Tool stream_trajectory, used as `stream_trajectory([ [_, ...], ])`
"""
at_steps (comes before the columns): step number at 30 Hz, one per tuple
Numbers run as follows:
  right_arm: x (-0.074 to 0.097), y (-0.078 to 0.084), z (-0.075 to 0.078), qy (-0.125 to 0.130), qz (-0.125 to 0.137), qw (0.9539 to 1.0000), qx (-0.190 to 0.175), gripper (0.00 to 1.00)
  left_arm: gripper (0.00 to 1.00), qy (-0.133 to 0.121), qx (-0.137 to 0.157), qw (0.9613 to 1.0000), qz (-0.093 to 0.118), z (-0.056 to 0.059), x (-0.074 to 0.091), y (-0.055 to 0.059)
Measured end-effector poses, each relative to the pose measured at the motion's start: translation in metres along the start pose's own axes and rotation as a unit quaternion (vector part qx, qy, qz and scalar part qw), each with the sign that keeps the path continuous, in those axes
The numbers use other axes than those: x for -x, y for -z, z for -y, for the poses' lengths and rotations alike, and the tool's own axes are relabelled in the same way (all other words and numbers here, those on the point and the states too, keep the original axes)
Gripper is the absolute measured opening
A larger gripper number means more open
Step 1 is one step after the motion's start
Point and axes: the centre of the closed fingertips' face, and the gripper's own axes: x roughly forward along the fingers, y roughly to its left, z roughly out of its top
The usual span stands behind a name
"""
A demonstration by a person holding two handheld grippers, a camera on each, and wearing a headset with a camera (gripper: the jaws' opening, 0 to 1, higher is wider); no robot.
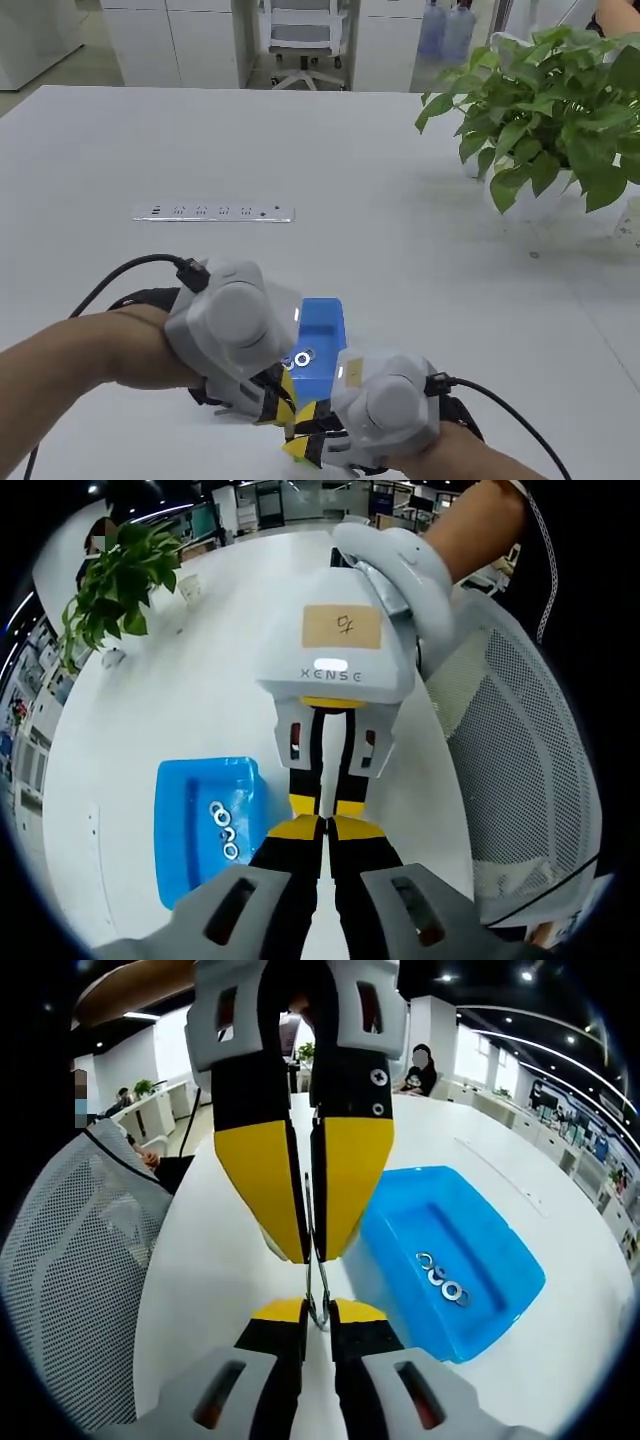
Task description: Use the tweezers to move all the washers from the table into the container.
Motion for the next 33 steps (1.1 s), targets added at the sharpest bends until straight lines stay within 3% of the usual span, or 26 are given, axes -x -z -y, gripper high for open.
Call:
stream_trajectory([
  [17,0.006,-0.001,-0.006,-0.008,-0.009,0.9999,0.008,0.1,0.06,0.004,0.001,1.0,0.005,0.006,0.004,-0.005],
  [33,0.022,-0.026,-0.008,-0.007,0.002,0.9999,0.013,0.1,0.06,-0.002,0.004,1.0,0.005,0.007,0.03,-0.015],
])
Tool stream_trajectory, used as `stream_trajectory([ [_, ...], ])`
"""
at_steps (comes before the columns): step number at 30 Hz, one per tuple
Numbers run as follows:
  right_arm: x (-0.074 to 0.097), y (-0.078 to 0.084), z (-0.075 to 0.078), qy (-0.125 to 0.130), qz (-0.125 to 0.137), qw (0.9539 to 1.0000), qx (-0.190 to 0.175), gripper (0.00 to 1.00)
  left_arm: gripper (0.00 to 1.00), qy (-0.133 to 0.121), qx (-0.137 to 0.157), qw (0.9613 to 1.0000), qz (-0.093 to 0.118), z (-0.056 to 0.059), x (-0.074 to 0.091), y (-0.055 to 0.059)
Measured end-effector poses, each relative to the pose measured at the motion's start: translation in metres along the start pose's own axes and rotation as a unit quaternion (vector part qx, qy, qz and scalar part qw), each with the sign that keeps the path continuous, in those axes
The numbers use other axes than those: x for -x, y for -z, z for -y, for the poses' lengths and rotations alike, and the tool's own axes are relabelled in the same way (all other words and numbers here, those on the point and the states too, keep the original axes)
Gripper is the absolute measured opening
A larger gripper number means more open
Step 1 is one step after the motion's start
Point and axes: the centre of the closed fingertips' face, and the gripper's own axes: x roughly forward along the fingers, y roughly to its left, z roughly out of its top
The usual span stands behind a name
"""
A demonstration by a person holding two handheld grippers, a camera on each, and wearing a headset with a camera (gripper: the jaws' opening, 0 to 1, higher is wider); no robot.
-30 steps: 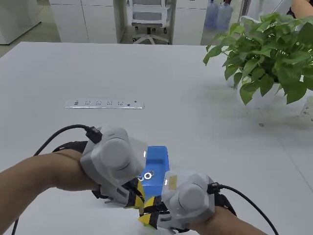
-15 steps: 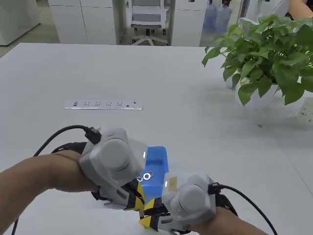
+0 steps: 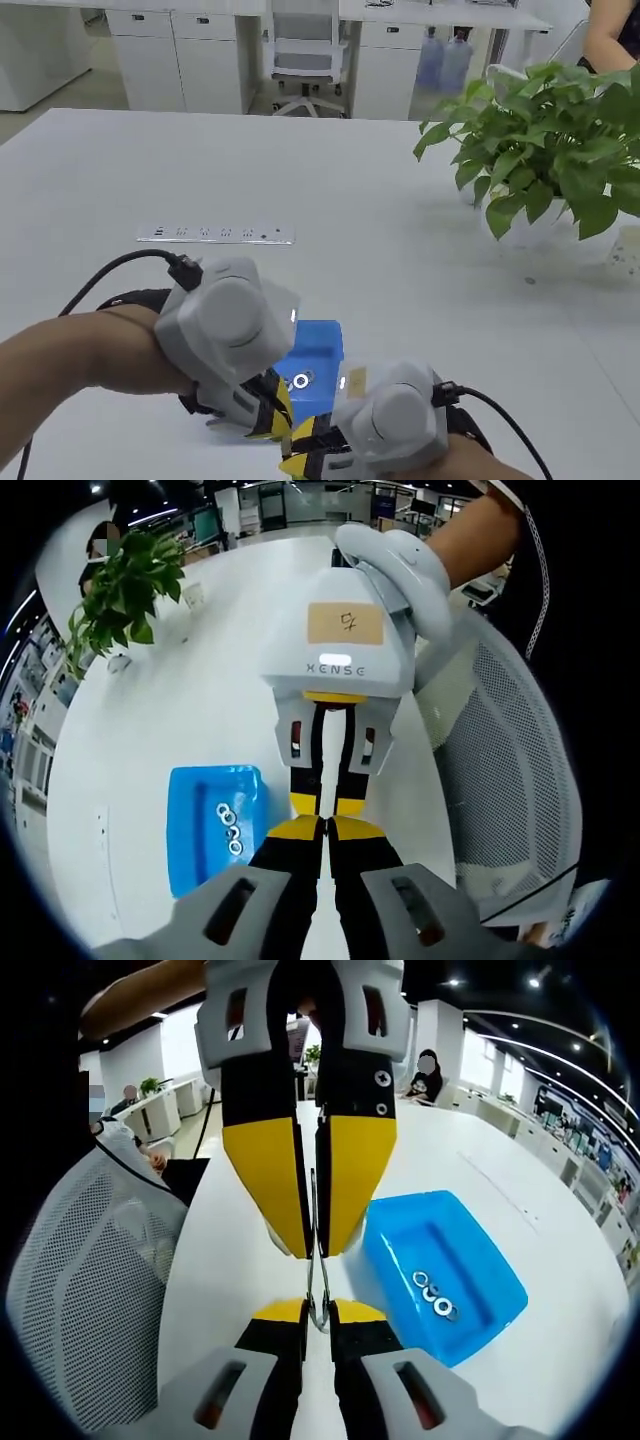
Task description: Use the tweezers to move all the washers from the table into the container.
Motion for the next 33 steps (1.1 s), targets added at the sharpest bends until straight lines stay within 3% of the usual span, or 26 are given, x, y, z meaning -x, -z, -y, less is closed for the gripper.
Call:
stream_trajectory([
  [16,0.013,-0.031,0.018,0.004,-0.003,0.9998,0.019,0.1,0.06,-0.026,0.001,0.9997,0.004,-0.017,0.032,-0.01],
  [33,0.013,-0.053,0.06,0.012,0.001,0.999,0.043,0.1,0.06,-0.056,-0.006,0.9984,0.002,-0.057,0.052,-0.008],
])
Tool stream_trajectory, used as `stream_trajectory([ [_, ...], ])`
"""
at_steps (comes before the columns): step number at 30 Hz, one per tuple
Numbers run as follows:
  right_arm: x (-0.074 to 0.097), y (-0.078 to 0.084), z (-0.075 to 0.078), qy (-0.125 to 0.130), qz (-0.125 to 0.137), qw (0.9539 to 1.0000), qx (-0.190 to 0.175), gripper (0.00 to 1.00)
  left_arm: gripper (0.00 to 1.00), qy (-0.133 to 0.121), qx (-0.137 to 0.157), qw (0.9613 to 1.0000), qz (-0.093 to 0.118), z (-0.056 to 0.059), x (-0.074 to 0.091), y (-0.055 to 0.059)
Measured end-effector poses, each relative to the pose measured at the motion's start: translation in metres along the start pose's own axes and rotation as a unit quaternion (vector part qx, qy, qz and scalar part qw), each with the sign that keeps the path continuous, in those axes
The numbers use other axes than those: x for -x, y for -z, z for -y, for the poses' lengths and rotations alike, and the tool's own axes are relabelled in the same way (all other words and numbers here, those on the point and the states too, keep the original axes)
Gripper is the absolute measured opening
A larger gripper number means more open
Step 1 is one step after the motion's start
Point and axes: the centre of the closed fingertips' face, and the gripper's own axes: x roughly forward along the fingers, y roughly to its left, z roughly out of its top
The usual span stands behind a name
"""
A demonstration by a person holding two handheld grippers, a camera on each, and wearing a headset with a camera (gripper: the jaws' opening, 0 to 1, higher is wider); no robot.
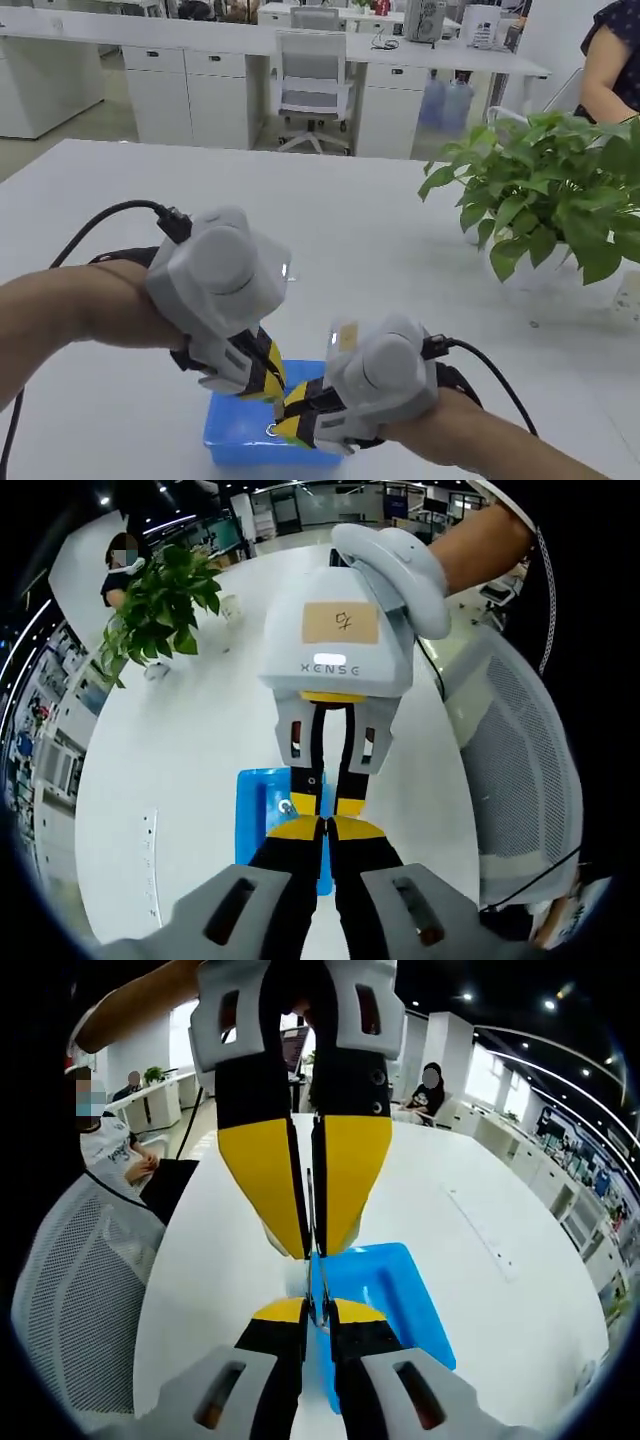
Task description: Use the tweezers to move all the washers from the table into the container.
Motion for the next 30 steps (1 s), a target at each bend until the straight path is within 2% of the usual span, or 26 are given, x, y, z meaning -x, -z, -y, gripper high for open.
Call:
stream_trajectory([
  [12,-0.015,0.0,0.023,-0.003,0.006,1.0,0.002,0.1,0.06,-0.01,0.0,0.9999,-0.005,-0.025,-0.004,0.013],
  [30,-0.045,0.014,0.041,-0.007,-0.001,1.0,-0.005,0.1,0.06,-0.013,0.011,0.9997,-0.018,-0.042,-0.022,0.04],
])
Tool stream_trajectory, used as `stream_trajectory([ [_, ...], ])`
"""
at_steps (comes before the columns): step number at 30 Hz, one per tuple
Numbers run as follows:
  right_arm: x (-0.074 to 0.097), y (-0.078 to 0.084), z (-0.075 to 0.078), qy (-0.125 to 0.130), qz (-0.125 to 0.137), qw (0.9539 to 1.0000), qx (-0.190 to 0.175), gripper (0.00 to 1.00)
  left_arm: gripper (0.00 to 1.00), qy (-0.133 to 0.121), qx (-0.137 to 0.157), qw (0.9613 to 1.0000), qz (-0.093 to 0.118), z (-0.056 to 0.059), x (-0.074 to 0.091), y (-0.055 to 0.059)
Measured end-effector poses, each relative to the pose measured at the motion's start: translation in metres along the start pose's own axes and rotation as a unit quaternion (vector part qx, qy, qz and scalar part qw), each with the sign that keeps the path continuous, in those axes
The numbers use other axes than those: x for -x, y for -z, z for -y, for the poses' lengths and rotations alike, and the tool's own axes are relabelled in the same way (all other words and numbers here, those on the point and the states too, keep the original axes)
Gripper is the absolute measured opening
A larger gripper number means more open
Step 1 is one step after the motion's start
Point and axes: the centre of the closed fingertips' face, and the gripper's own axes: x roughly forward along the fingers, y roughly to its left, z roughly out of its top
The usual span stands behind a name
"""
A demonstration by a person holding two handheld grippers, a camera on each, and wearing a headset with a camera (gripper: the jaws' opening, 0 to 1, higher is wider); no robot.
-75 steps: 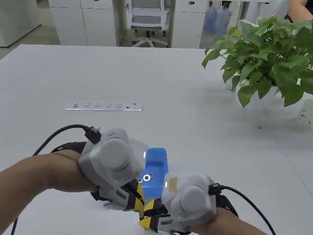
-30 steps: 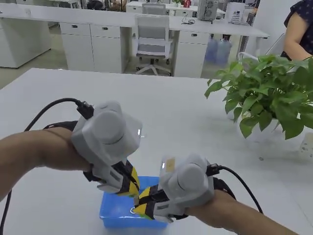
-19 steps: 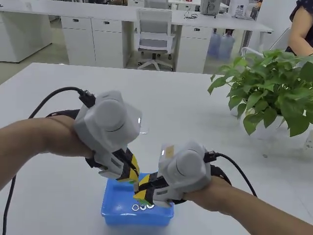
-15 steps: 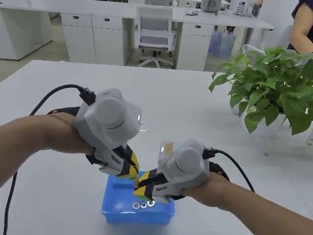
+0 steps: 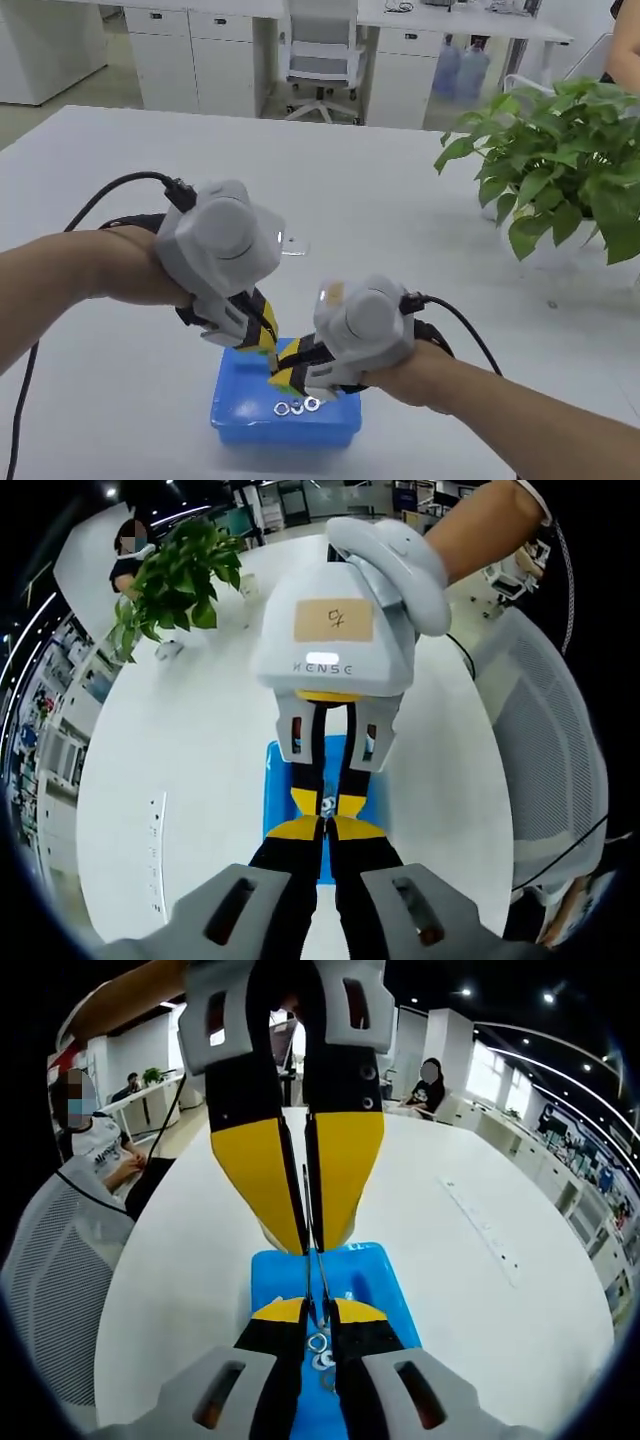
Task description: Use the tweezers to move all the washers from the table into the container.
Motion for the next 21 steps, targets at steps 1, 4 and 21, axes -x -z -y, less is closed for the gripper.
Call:
stream_trajectory([
  [1,-0.002,0.001,0.001,-0.001,-0.001,1.0,-0.003,0.1,0.06,0.0,0.0,1.0,-0.001,0.0,-0.001,0.001],
  [4,-0.005,0.004,0.002,-0.001,-0.002,1.0,-0.004,0.1,0.06,0.0,0.002,1.0,-0.004,-0.002,-0.005,0.004],
  [21,-0.024,0.026,0.001,-0.017,-0.023,0.9994,-0.018,0.1,0.06,0.011,0.009,0.9998,-0.015,-0.004,-0.028,0.021],
])
